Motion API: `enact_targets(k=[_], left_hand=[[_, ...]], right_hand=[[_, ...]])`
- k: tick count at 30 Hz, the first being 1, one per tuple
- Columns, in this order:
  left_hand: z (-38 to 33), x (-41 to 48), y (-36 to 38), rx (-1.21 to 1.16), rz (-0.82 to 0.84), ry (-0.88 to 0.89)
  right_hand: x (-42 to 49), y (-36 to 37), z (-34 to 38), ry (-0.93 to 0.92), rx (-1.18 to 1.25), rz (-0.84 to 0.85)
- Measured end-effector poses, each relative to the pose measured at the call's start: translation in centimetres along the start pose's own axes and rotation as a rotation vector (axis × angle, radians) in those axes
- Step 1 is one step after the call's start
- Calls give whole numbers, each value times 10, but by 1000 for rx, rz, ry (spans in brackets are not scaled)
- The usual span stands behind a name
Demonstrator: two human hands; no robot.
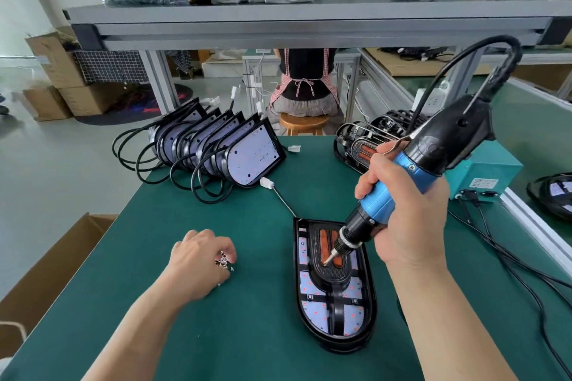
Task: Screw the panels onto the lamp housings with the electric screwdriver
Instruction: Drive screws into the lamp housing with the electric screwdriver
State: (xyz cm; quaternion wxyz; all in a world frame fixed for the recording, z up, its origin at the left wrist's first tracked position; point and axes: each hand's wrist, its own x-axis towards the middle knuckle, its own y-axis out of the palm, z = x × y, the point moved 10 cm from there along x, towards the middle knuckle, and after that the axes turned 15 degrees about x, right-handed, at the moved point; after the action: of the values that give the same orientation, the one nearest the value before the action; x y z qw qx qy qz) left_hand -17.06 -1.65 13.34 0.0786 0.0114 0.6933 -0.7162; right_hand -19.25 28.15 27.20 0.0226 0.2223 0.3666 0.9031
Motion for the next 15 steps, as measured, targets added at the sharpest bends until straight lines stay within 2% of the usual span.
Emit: enact_targets(k=[6, 12, 15], left_hand=[[-5, 1, -1, -41, -57, 20], [-13, 2, -3, -18, -114, 117], [-22, -12, -26, -255, -289, 147]], right_hand=[[-4, -4, 0, 8, 25, -33], [-7, -10, 1, 9, 35, -82], [-8, -13, 5, -13, 42, -122]])
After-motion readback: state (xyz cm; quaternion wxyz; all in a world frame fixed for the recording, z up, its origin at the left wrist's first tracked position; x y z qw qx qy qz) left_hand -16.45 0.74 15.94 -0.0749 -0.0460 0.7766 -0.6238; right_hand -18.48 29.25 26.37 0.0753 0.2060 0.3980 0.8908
